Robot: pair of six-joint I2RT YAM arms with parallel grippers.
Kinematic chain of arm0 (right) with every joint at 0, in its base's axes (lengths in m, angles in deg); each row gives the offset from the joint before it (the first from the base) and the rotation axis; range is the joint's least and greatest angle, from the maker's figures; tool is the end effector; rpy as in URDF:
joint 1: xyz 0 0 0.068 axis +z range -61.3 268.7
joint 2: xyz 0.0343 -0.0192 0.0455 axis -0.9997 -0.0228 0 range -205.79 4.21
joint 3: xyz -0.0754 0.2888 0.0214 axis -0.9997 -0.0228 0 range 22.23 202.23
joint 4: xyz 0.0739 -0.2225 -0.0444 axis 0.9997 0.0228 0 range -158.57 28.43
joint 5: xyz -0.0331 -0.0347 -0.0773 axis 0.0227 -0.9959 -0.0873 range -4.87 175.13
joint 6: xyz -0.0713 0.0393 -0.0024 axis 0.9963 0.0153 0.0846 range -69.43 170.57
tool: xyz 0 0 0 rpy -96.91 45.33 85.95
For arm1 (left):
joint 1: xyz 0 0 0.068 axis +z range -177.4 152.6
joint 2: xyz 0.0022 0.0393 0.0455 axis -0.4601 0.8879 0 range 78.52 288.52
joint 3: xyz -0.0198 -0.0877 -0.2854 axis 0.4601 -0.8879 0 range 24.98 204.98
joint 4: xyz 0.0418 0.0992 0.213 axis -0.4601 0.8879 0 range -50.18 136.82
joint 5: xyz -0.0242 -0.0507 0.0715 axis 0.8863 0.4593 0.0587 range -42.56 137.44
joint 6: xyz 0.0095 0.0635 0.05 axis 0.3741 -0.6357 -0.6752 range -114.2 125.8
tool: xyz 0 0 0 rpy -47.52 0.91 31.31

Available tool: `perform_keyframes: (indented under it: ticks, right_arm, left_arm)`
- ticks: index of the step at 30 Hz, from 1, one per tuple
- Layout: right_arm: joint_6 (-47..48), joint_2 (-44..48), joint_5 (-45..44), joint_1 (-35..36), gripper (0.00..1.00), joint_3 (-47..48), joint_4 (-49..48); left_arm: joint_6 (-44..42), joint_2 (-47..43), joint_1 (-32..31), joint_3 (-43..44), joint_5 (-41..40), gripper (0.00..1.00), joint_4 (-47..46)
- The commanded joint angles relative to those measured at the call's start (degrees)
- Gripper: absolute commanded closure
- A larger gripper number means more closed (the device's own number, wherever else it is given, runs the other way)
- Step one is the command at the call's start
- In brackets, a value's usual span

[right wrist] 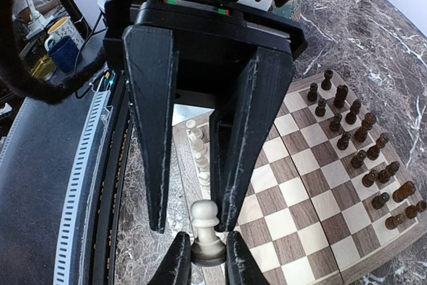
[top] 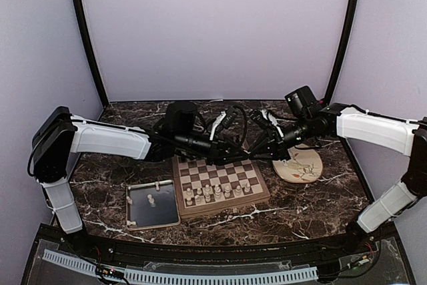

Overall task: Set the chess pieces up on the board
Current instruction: Pass from the right arm to the left, then place the pawn on e2.

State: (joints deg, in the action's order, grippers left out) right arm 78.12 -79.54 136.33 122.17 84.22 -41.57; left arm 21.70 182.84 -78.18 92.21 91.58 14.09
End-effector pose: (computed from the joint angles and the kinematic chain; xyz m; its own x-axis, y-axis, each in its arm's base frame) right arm 0.2143 0.2077 0.2881 -0.1979 -0.4784 -0.8555 -0.9765 0.0203 0.2146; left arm 0.2316 -0.3613 0.2861 -0.3903 0.1674 -0.9053 0.9158 -0.0307 -0.4005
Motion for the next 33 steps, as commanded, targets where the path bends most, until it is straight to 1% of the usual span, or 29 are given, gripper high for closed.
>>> perform_keyframes:
  ticks: [1, 4, 7, 14, 16, 17, 19, 21, 23, 25, 29, 33]
  right_arm:
    - [0.46, -0.01, 0.05, -0.16, 0.82, -0.2, -0.49]
    - [0.41, -0.01, 0.13, -0.09, 0.82, -0.15, -0.41]
    - [0.41, -0.08, 0.17, -0.14, 0.82, -0.14, -0.37]
    - [0.64, -0.11, -0.09, -0.14, 0.82, -0.15, -0.29]
    - [0.71, -0.06, -0.44, -0.15, 0.79, 0.0, 0.05]
    - [1.06, 0.17, -0.99, -0.22, 0.76, 0.39, 0.51]
    - [2.58, 1.22, -1.64, -1.14, 0.67, 0.75, 2.26]
    - [3.08, 3.16, -1.19, -3.17, 0.6, 0.61, 2.36]
    - [3.37, 5.43, -0.22, -5.55, 0.55, 0.27, 2.47]
    - [3.69, 6.57, 0.88, -8.33, 0.53, -0.29, 2.61]
    - [0.62, 7.45, 0.88, -12.86, 0.52, -2.68, -1.7]
    - [-0.97, 7.28, -2.28, -14.09, 0.52, -2.99, -3.58]
  left_arm:
    - [0.89, -0.07, -0.1, 1.74, 1.02, 0.7, -2.22]
    - [0.88, -0.14, -0.1, 1.77, 0.52, 0.71, -2.1]
    - [0.81, -0.07, -0.1, 1.75, 0.6, 0.76, -2.19]
    - [0.54, 0.11, -0.1, 1.84, 1.04, 0.85, -2.1]
    - [-0.36, 0.04, -0.1, 2.28, 0.68, 0.87, -0.73]
    - [-1.4, -0.1, -0.1, 2.78, 0.33, 0.87, 1.46]
    - [-4.39, -0.81, -0.1, 4.21, -1.12, 0.87, 7.39]
    - [-8.79, -1.79, -0.1, 6.05, -4.83, 0.87, 15.01]
    - [-13.16, -3.21, -0.1, 7.24, -7.92, 0.87, 21.97]
    - [-18.23, -3.94, -0.15, 8.53, -11.37, 0.88, 28.53]
    - [-25.29, -3.41, -0.55, 12.59, -19.65, 0.88, 41.32]
    - [-29.87, -1.23, -1.51, 16.58, -26.49, 0.88, 48.36]
